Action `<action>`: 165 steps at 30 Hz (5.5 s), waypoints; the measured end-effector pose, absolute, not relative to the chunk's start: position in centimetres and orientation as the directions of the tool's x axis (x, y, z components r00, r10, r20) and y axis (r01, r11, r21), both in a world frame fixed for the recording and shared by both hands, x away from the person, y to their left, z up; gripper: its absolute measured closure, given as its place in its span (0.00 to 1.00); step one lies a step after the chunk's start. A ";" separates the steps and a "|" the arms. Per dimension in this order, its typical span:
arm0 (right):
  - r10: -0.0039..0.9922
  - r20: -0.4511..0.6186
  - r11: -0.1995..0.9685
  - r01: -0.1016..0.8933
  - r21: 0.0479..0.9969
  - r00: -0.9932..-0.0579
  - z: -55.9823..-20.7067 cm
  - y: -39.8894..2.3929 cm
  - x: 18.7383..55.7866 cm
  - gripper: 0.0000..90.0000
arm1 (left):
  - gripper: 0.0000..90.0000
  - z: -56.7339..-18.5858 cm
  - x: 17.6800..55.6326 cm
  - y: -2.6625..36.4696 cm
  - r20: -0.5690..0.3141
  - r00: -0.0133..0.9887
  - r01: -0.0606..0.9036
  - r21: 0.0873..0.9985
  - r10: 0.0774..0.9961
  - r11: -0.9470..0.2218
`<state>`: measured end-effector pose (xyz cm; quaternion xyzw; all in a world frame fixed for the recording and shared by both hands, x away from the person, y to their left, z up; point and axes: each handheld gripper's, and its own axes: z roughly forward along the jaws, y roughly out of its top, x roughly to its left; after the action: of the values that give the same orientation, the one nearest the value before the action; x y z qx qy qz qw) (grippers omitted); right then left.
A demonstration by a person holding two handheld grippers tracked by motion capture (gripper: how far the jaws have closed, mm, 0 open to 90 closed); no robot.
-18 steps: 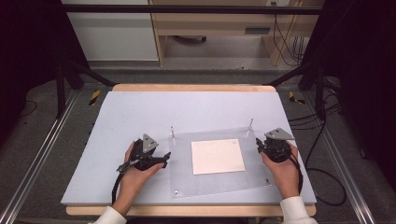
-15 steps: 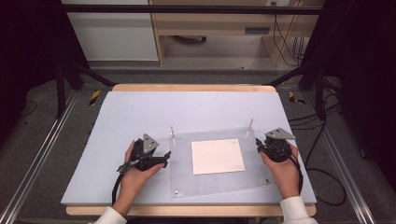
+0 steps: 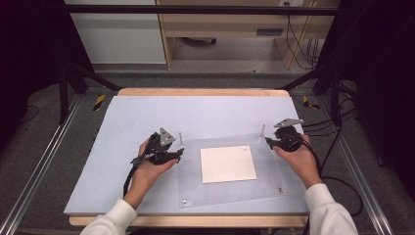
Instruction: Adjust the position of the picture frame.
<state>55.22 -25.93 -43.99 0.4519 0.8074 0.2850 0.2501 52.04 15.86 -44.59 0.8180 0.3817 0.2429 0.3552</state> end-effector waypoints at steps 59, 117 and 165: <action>0.900 -0.058 0.350 0.635 0.689 -0.432 -46.3 -23.8 59.9 0.95 | 0.94 -47.0 55.8 14.6 0.003 0.503 0.544 0.777 0.864 -0.319; 0.859 -0.100 0.463 0.677 0.572 -0.503 -39.0 -14.6 56.5 0.95 | 0.92 -39.4 55.3 23.5 0.026 0.569 0.572 0.706 0.822 -0.419; 0.878 -0.028 0.368 0.637 0.678 -0.477 -45.7 -17.7 57.8 0.79 | 0.94 -45.6 57.2 21.2 0.012 0.523 0.604 0.700 0.852 -0.381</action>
<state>57.76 -17.69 -45.73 0.4717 0.8031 0.3061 0.1971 57.23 21.22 -45.60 0.8091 0.4501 0.1894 0.3271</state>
